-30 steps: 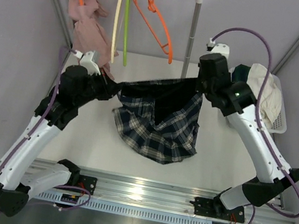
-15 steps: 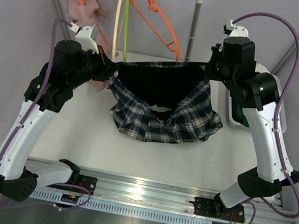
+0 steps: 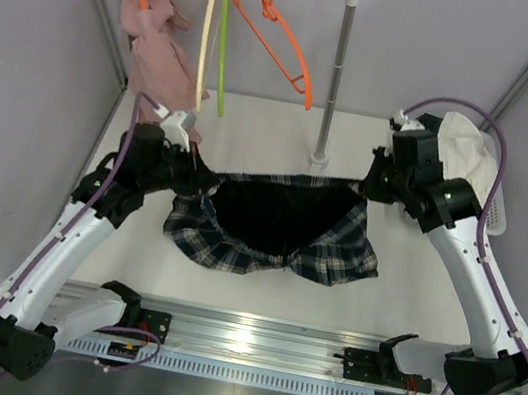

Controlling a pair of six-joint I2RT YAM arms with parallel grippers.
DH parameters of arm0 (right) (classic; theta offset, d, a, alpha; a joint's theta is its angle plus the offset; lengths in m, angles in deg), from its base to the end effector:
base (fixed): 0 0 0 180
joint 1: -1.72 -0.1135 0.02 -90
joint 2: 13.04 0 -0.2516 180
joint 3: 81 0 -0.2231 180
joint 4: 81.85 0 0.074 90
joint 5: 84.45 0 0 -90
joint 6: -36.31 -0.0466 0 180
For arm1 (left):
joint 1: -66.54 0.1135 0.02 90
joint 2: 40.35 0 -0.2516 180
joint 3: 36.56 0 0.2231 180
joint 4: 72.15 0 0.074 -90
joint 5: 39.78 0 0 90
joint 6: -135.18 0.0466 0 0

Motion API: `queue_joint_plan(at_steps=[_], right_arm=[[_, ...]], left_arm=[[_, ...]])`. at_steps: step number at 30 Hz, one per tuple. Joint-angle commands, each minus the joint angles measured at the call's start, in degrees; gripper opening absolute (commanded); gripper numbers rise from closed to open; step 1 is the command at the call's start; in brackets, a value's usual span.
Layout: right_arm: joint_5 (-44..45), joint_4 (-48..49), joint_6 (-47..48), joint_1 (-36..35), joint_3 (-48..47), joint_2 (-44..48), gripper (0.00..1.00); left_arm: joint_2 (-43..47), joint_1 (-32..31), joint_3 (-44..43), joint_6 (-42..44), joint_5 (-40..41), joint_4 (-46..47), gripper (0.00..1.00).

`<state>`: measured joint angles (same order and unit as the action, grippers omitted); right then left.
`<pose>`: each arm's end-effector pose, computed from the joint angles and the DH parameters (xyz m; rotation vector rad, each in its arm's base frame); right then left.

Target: Place the skirt on the hanger

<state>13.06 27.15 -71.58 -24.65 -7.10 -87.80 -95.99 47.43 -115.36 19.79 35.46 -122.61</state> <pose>0.2150 0.0998 0.3956 -0.0979 2.2673 0.2636 0.1746 -0.0731 0.3543 0.0506 2.1133 -0.7387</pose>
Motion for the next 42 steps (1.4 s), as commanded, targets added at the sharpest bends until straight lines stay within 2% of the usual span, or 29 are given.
queue_joint_plan(at_steps=[1,5,9,10,15,16,20,23,26,27,31,33,37,42], right_arm=[[5.81,4.14,-0.21,10.62,14.32,6.46,0.0],[-0.56,11.52,-1.71,11.87,24.83,6.48,0.05],[-4.42,15.4,-2.32,11.96,29.85,4.36,0.12],[-5.04,16.02,-2.67,11.96,30.55,4.1,0.21],[-6.54,17.43,-2.85,10.82,31.18,3.05,0.42],[-6.28,17.08,-2.94,10.2,30.91,2.96,0.49],[-3.47,15.85,-4.43,5.02,30.03,3.39,0.56],[-0.05,14.18,-5.66,1.33,29.59,2.96,0.5],[2.24,13.48,-6.89,-1.31,29.5,2.69,0.35],[2.94,13.39,-7.33,-1.58,29.59,2.6,0.24],[3.21,12.77,-7.86,-2.46,29.33,2.25,0.06],[3.48,12.33,-7.95,-2.98,28.45,1.73,0.0],[3.92,11.54,-7.95,-3.95,27.22,0.85,0.0],[3.92,11.89,-7.86,-4.3,27.04,0.06,0.0]], left_arm=[[2.11,3.91,10.69,-2.11,9.23,0.65,0.0],[-1.13,3.91,18.71,-3.26,8.97,6.54,0.0],[-5.62,3.91,20.22,-3.79,8.35,10.59,0.0],[-7.02,3.91,19.96,-3.71,8.44,11.46,0.0],[-10.19,3.82,18.99,-3.7,7.74,13.4,0.03],[-10.8,3.82,19.16,-3.53,7.39,14.01,0.03],[-11.6,3.82,19.78,-3.27,5.45,15.33,0.1],[-11.34,3.82,19.78,-3.09,3.69,16.04,0.18],[-10.9,3.73,18.03,-1.78,2.38,15.52,0.23],[-10.9,3.73,17.41,-1.34,1.76,14.64,0.24],[-10.81,3.73,13.64,1.21,-0.26,12.45,0.29],[-10.11,3.56,12.84,2.27,-1.14,11.56,0.35],[-6.69,3.12,10.47,5.34,-2.37,9.46,0.54],[-2.99,2.94,7.83,7.45,-4.74,5.59,0.58]])
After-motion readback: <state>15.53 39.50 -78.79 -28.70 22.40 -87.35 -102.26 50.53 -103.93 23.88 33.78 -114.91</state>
